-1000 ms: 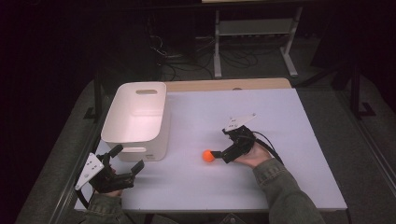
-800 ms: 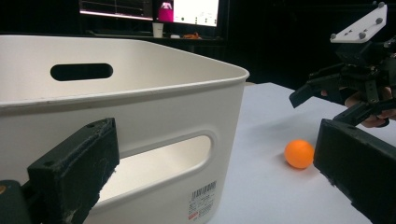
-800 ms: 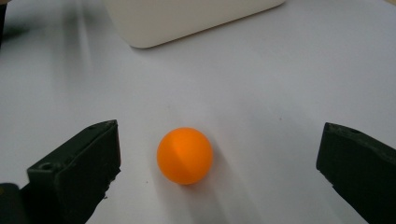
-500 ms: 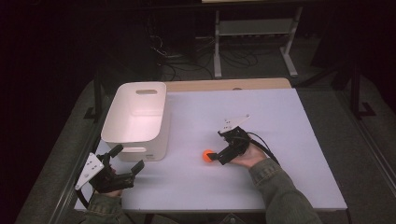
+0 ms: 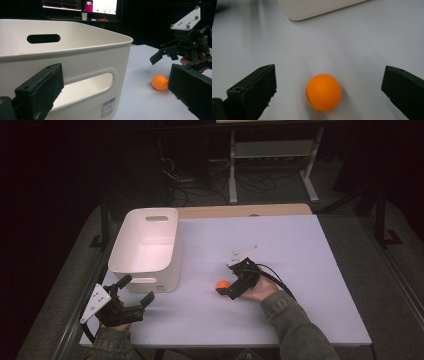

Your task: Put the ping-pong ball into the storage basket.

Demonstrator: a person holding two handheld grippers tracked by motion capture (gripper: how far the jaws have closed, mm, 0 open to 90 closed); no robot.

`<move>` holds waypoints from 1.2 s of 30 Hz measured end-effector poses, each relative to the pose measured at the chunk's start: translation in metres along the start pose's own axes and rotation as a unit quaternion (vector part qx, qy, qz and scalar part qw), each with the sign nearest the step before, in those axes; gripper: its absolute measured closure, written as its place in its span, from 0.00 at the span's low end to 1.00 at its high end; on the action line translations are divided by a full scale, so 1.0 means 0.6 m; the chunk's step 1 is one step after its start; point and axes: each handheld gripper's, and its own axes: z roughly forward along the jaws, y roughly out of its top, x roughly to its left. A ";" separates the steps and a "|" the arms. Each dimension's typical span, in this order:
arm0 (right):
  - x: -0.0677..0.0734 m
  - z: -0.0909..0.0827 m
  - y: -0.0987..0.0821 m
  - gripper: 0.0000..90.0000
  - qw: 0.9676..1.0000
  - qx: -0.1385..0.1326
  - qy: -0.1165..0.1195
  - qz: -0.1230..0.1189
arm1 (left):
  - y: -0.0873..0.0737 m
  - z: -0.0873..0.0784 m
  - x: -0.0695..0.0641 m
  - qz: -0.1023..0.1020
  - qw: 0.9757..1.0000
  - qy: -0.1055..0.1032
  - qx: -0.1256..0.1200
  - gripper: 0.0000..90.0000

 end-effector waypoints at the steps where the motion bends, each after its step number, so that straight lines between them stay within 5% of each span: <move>1: 0.001 0.003 0.001 0.00 1.000 0.001 0.002 0.001 | 0.000 0.000 0.000 0.000 1.000 0.000 0.000 0.00; 14: 0.003 0.019 -0.003 0.01 1.000 0.021 0.014 -0.004 | 0.000 0.000 -0.001 0.001 1.000 -0.002 0.000 0.00; 29: -0.005 0.026 -0.010 0.23 0.998 0.063 0.022 0.006 | 0.000 0.000 0.000 0.000 1.000 -0.002 0.001 0.00; 36: -0.005 0.026 -0.010 0.37 0.998 0.061 0.017 -0.004 | 0.000 0.000 -0.001 0.000 1.000 -0.002 0.001 0.00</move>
